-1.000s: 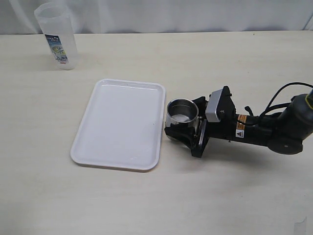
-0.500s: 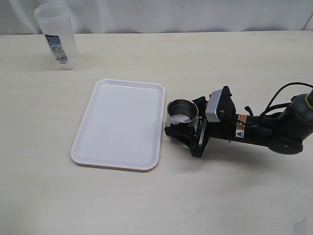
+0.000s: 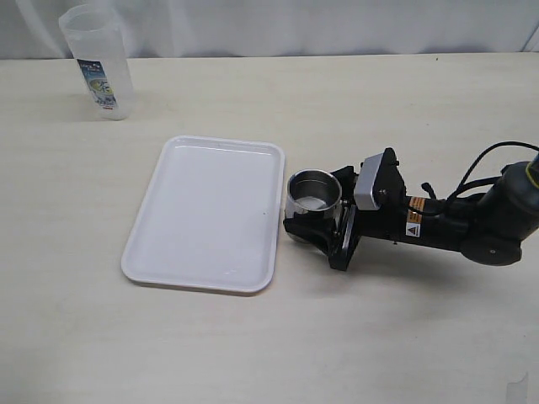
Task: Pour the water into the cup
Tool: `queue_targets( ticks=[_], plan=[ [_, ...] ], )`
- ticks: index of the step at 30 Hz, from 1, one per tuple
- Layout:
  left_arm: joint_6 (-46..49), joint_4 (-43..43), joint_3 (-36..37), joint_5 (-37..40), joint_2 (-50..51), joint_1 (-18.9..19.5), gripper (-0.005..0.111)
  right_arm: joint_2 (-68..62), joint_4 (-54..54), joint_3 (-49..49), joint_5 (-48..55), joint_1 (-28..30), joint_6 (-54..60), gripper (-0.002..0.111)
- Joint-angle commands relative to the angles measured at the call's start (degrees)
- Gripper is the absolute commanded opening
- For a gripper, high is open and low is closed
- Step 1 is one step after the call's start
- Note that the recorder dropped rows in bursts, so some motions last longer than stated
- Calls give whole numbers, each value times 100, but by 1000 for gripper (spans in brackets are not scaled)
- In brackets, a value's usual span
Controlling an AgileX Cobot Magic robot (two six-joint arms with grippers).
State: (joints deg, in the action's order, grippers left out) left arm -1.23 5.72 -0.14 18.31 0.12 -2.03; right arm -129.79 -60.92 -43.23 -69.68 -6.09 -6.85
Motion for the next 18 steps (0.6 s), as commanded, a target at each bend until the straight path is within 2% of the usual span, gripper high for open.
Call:
queue_targets(
  ticks=[1, 18],
  plan=[
    [-16, -37, 14, -25, -12, -2, 0, 3, 42, -7, -28, -5, 4, 4],
    [-16, -27, 14, -35, -12, -2, 0, -7, -6, -7, -28, -5, 4, 4]
  ],
)
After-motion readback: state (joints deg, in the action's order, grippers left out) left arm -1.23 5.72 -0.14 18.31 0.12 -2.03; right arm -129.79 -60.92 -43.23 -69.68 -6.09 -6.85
